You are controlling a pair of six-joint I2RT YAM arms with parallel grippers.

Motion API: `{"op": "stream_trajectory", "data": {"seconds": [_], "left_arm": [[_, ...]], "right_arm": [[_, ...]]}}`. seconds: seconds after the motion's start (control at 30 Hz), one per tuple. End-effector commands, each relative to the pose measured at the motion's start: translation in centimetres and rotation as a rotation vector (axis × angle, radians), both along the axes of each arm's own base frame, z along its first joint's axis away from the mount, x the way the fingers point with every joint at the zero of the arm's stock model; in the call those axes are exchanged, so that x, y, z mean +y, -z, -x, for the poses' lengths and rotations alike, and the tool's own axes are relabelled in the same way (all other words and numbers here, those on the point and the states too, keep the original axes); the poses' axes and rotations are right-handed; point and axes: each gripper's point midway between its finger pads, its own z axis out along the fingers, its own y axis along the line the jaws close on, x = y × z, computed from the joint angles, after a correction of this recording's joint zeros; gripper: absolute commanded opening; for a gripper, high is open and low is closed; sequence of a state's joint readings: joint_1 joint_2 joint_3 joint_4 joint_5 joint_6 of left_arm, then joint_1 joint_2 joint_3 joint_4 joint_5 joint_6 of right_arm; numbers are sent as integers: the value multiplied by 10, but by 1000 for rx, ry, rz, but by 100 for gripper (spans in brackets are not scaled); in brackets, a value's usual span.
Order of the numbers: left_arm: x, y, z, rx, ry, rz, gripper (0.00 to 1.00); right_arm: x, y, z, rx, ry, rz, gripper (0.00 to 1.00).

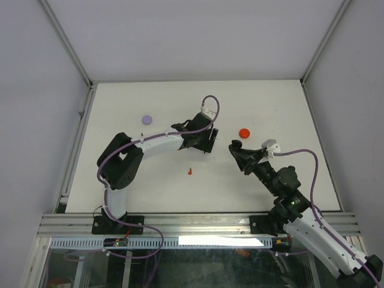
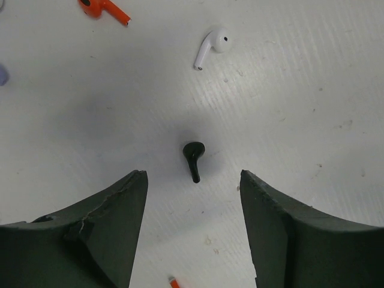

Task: Insert the wireless bluetooth earbuds into the charging case
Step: Pick up the earbud from the center of the board.

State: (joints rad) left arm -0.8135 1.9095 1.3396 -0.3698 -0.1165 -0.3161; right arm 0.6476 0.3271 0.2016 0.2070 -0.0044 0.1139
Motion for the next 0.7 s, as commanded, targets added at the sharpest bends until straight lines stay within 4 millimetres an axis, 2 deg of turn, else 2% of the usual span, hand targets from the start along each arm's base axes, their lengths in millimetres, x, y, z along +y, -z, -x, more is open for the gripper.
{"op": "stream_trajectory", "data": {"seconds": [0.0,0.43,0.67], "left_arm": [[-8,-7,-16,-78,-16,-55,62],[-20,21,-22,-55,5,-127,47],[-21,31,-16,-23,20,-144,39]], "right_arm": [[-1,-23,0,-73,5,-50,0],[2,-20,1,-56,-10,-44,0],[1,-21,2,-54,-10,-43,0]]}}
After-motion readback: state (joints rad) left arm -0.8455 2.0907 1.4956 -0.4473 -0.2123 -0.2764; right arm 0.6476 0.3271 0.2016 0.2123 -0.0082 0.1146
